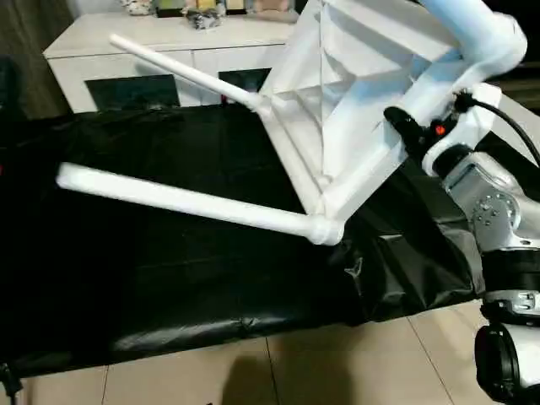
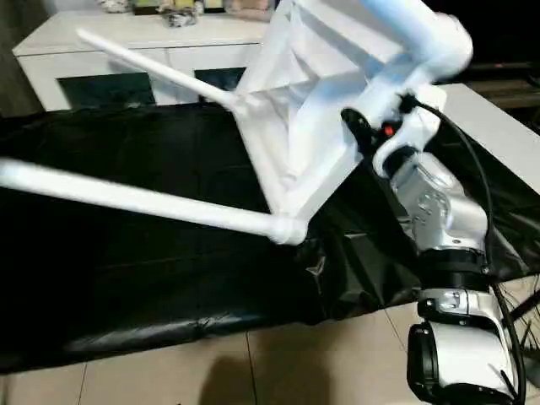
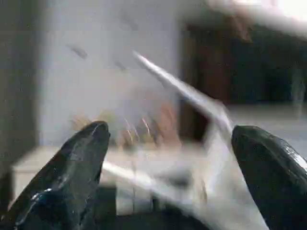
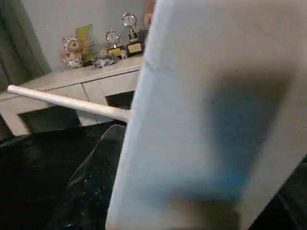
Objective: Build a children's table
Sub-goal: Flip table
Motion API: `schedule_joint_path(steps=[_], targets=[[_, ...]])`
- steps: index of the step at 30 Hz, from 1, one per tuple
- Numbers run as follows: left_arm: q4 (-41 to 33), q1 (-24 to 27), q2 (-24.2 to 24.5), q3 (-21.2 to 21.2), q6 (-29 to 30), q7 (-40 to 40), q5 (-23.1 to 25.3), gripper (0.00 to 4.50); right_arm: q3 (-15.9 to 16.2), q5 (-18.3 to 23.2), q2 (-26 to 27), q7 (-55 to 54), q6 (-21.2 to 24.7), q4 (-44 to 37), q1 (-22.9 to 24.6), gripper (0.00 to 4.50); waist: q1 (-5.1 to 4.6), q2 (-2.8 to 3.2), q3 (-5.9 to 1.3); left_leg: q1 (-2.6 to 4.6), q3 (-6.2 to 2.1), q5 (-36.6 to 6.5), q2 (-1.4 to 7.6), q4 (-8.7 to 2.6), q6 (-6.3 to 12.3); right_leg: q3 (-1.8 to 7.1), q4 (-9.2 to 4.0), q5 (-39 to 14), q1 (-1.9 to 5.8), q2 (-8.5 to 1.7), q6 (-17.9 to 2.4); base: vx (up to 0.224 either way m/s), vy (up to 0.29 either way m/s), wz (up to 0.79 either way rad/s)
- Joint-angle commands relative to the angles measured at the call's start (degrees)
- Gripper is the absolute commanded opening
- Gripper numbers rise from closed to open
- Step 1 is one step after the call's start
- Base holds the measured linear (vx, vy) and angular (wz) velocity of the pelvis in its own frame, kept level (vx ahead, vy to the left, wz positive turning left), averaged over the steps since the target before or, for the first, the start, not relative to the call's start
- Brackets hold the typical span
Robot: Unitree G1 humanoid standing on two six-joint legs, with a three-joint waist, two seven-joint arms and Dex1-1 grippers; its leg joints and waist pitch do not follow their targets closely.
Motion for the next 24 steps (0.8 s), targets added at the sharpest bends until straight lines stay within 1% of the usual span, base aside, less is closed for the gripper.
schedule_joint_path(steps=[1,2,3,4,5,6,7,9,10,12,13,14,16,18,20,21,22,23,24], targets=[[-5.73,1.13,2.73,-6.89,6.67,-5.84,-0.62,4.50,4.44,-8.97,0.10,-5.38,-1.32,0.98,0.45,2.06,-0.44,0.68,-1.85,1.38,-0.01,-25.06,0.64,-5.23,-5.03,0.66,-4.06,-22.47,-0.27,-0.10,-7.28,0.000,0.000,0.00],[-7.22,1.83,3.79,-8.94,8.48,-7.42,-1.38,4.50,4.91,-9.48,0.62,-6.14,-1.37,1.04,0.24,2.06,-0.44,0.46,-1.77,1.51,-0.13,-26.87,0.69,-5.33,-5.65,0.68,-4.11,-23.83,-0.41,-0.15,-7.29,0.000,0.000,0.00],[-7.63,2.02,4.01,-9.65,9.22,-7.70,-1.72,4.50,5.12,-9.68,0.79,-6.33,-1.39,1.09,0.17,2.06,-0.46,0.60,-1.63,1.66,-0.14,-28.32,0.65,-5.37,-6.03,0.78,-4.32,-24.40,-0.70,-0.11,-7.19,0.000,0.000,0.00],[-8.63,2.47,4.56,-11.36,11.01,-8.37,-2.55,4.50,5.65,-10.16,1.20,-6.78,-1.44,1.20,0.01,2.04,-0.52,0.40,-1.64,1.68,-0.11,-29.09,0.59,-5.32,-6.07,0.81,-4.42,-24.61,-0.76,-0.02,-7.04,0.000,0.000,0.00],[-9.43,2.95,5.32,-13.35,12.74,-9.25,-3.25,4.50,6.33,-10.96,1.69,-7.59,-1.66,1.48,-0.23,2.02,-0.66,0.61,-1.69,1.45,-0.20,-29.34,0.50,-5.41,-6.23,0.91,-4.27,-23.82,-0.59,0.06,-6.63,0.000,0.000,0.00],[-9.69,2.88,5.59,-15.44,13.73,-9.71,-2.98,4.50,7.22,-12.08,2.24,-8.57,-2.13,2.03,-0.71,1.99,-0.65,0.66,-1.73,1.48,-0.21,-29.28,0.45,-5.38,-6.37,0.91,-4.25,-23.56,-0.62,0.08,-6.50,0.000,0.000,0.00],[-9.69,2.88,5.59,-15.44,13.73,-9.71,-2.98,4.50,7.22,-12.08,2.24,-8.57,-2.13,2.03,-0.71,1.97,-0.67,0.68,-1.71,1.52,-0.21,-29.35,0.42,-5.42,-6.50,0.90,-4.32,-23.59,-0.71,0.14,-6.35,0.000,0.000,0.00],[-9.63,2.31,5.30,-17.58,14.59,-9.62,-2.31,4.50,7.96,-13.02,3.33,-9.55,-2.81,2.90,-1.45,1.94,-0.84,0.61,-1.74,1.51,-0.27,-29.78,0.39,-5.46,-6.73,0.90,-4.29,-22.45,-0.61,0.26,-6.32,0.000,0.000,0.00],[-9.51,1.90,5.02,-18.16,14.74,-9.24,-1.93,4.50,7.93,-12.75,4.09,-9.57,-2.79,3.19,-1.74,1.93,-0.92,0.63,-1.76,1.50,-0.25,-29.72,0.38,-5.44,-6.76,0.93,-4.23,-22.15,-0.60,0.26,-6.35,0.000,0.000,0.00],[-9.63,1.49,4.57,-18.19,15.99,-8.97,-2.17,4.50,8.37,-13.24,5.20,-9.26,-3.45,3.58,-2.09,1.92,-1.15,0.30,-1.83,1.30,-0.32,-29.39,0.31,-5.47,-6.63,0.90,-4.12,-21.76,-0.34,0.25,-6.35,0.000,0.000,0.00],[-9.84,1.45,4.60,-18.19,16.32,-9.15,-2.22,4.50,8.63,-13.37,5.46,-8.92,-3.57,3.69,-2.16,1.91,-1.17,0.36,-1.85,1.15,-0.37,-28.78,0.32,-5.47,-6.63,0.93,-3.99,-21.23,-0.20,0.21,-6.34,0.000,0.000,0.00],[-10.19,1.34,4.43,-18.18,17.08,-9.16,-2.61,4.50,8.80,-13.63,5.71,-8.61,-3.74,3.86,-2.18,1.91,-1.21,0.21,-1.93,1.02,-0.33,-27.58,0.35,-5.47,-6.60,0.97,-3.85,-20.09,-0.09,0.23,-6.36,0.000,0.000,0.00],[-10.51,1.11,4.42,-18.58,17.93,-8.97,-2.55,4.50,9.06,-13.96,5.94,-7.97,-3.64,4.15,-2.20,1.91,-1.22,0.29,-1.93,1.10,-0.24,-27.00,0.32,-5.40,-6.60,1.05,-3.79,-19.37,-0.15,0.31,-6.56,0.000,0.000,0.00],[-10.53,1.00,4.50,-18.86,18.15,-8.84,-2.28,4.50,9.21,-14.15,5.99,-7.68,-3.55,4.29,-2.23,1.90,-1.38,0.17,-1.92,1.04,-0.19,-27.02,0.25,-5.34,-6.45,1.07,-3.83,-19.53,-0.12,0.38,-6.59,0.000,0.000,0.00],[-10.10,0.53,4.03,-19.53,19.35,-8.05,-2.60,4.50,10.33,-13.98,6.09,-3.99,-3.21,5.14,-2.56,1.90,-1.48,0.60,-1.92,1.21,-0.22,-27.31,0.25,-5.33,-6.53,1.09,-3.81,-19.53,-0.22,0.41,-6.67,0.000,0.000,0.00],[-10.04,0.38,3.92,-19.93,20.19,-7.95,-3.05,4.50,11.23,-14.15,5.99,-2.07,-2.96,5.51,-2.73,1.90,-1.60,0.52,-1.92,1.24,-0.24,-27.74,0.26,-5.31,-6.54,1.05,-3.85,-19.54,-0.22,0.46,-6.81,0.000,0.000,0.00],[-10.03,0.29,3.92,-20.32,20.83,-8.08,-3.40,4.50,12.17,-14.46,5.80,-0.37,-2.80,5.81,-2.88,1.90,-1.71,0.46,-1.93,1.13,-0.24,-27.82,0.21,-5.30,-6.45,1.02,-3.76,-19.47,-0.11,0.49,-6.97,0.000,0.000,0.00],[-10.23,0.37,4.32,-20.84,21.44,-8.78,-3.38,4.50,13.52,-15.20,5.36,1.44,-2.63,6.08,-3.08,1.90,-2.07,0.47,-1.89,0.94,-0.32,-27.78,0.20,-5.32,-6.30,0.96,-3.78,-19.54,0.08,0.43,-7.22,0.000,0.000,0.00],[-10.29,0.37,4.41,-20.88,21.48,-8.97,-3.26,4.50,13.74,-15.60,5.20,1.40,-2.79,6.29,-3.23,1.90,-2.14,0.50,-1.92,0.91,-0.32,-27.53,0.21,-5.30,-6.24,0.98,-3.76,-19.32,0.08,0.42,-7.36,0.000,0.000,0.00]])
